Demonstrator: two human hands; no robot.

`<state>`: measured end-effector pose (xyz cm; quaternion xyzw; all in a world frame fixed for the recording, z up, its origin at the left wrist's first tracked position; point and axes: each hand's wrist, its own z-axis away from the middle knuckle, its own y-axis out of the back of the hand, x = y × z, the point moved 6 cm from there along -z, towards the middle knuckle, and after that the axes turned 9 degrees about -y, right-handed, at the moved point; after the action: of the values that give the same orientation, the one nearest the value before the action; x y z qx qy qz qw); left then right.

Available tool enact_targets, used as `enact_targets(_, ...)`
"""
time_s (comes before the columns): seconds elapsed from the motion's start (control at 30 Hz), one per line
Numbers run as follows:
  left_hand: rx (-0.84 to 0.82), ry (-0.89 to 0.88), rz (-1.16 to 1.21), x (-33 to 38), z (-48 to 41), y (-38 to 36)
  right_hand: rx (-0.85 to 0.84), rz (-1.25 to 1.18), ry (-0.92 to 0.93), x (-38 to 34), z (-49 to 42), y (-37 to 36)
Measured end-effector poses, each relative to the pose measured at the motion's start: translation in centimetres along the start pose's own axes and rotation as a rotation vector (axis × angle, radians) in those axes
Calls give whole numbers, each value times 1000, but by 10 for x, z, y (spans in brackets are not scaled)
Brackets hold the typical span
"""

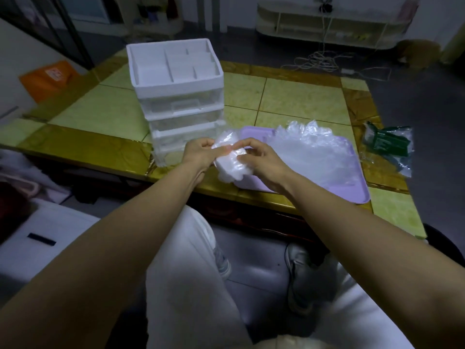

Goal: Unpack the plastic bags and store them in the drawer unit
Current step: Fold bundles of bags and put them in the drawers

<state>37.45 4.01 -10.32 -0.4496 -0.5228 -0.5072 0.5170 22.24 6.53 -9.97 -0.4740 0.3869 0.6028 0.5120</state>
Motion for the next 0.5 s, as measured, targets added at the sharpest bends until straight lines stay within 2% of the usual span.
enact_targets(0.07,47,-21,19,7,-8,24,-30,7,-7,-10,-14,-20)
enact_targets(0.17,157,-49,56,19,-20,58,90,22,-1,-25,-43,-37)
enact_targets(0.27,379,-83,-76,22,-36,107,220,13,-5,-40,-72,-55)
enact_targets(0.33,456,-40,-170,13,-43,135,273,49,19,-47,-87,-67)
enact_targets(0.5,432,73,-217,-15,-51,162,246,255,-48,-40,-120,-102)
